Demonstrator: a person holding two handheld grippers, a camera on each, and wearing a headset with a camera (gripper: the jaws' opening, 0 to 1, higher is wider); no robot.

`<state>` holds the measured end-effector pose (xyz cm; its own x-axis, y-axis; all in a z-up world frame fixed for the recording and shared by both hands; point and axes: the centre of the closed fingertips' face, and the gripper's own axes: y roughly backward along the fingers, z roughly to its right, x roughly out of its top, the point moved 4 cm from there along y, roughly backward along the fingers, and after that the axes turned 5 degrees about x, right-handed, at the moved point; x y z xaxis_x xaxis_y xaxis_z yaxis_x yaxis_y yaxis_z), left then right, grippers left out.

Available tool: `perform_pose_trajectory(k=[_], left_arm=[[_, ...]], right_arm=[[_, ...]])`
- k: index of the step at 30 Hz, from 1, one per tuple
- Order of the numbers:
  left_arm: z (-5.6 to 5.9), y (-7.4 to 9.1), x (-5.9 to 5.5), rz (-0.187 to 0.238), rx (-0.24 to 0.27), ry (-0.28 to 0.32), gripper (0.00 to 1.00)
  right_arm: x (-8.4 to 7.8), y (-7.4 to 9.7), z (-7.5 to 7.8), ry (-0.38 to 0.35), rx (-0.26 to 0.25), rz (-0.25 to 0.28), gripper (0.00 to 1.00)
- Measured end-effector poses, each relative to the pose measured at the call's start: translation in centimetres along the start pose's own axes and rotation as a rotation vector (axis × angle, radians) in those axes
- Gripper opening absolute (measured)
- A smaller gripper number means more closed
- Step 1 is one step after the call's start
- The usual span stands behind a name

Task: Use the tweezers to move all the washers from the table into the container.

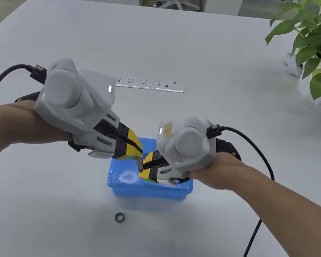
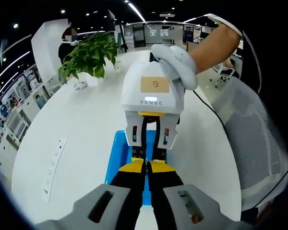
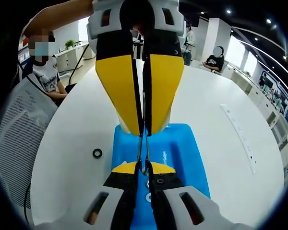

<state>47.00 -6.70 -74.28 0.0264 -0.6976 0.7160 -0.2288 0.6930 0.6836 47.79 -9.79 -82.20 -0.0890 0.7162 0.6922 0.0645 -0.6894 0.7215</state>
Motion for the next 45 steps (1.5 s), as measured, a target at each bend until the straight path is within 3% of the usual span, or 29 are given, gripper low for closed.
perform_pose_trajectory(k=[15, 26, 45], left_arm=[[-0.1, -1.0, -0.9, -0.021, -0.004, 0.003, 0.06], [0.1, -1.2, -0.9, -0.022, -0.010, 0.001, 0.06], [0.6, 0.4, 0.5, -0.011, 0.010, -0.020, 0.06]], right_arm=[[-1.1, -0.8, 0.1, -0.018, 0.021, -0.025, 0.10], [-1.3, -0.8, 0.0, -0.017, 0.021, -0.030, 0.11], [0.3, 0.4, -0.4, 0.011, -0.001, -0.011, 0.11]])
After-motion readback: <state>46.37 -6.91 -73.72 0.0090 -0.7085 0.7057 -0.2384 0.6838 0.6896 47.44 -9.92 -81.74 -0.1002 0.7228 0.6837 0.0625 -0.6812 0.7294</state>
